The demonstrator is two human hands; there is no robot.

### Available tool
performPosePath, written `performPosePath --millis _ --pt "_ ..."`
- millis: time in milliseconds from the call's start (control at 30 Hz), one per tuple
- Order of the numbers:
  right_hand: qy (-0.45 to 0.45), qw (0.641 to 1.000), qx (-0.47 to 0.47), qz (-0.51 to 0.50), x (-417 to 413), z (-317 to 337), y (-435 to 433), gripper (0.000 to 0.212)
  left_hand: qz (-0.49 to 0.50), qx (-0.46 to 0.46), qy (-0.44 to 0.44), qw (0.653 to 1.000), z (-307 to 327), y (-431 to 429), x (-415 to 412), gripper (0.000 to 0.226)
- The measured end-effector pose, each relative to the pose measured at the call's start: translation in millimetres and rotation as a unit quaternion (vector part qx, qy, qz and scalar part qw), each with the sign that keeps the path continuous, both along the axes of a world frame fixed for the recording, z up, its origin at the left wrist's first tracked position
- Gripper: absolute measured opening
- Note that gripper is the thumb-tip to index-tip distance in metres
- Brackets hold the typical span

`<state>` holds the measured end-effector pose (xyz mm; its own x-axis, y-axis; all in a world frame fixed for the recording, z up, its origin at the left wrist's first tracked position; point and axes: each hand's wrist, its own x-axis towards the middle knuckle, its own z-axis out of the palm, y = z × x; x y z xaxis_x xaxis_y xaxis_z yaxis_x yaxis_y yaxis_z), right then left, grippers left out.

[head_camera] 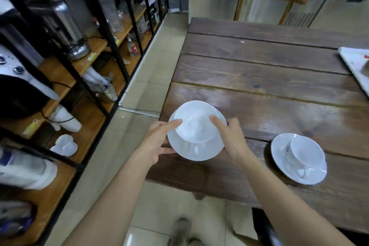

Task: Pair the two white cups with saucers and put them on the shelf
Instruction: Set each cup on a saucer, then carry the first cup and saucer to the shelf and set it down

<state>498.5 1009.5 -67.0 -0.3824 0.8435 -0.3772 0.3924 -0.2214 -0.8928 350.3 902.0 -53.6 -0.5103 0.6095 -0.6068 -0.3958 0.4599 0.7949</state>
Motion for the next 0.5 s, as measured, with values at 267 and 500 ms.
performPosePath --millis 267,500 --pt "0.080 0.978 0.002 0.193 -87 37 -76 0.061 0.237 0.037 0.023 0.971 41 -135 -21 0.070" --pt "0.098 0.928 -0.012 0.360 -156 68 -219 0.061 0.413 0.058 0.076 0.906 73 -292 -33 0.062"
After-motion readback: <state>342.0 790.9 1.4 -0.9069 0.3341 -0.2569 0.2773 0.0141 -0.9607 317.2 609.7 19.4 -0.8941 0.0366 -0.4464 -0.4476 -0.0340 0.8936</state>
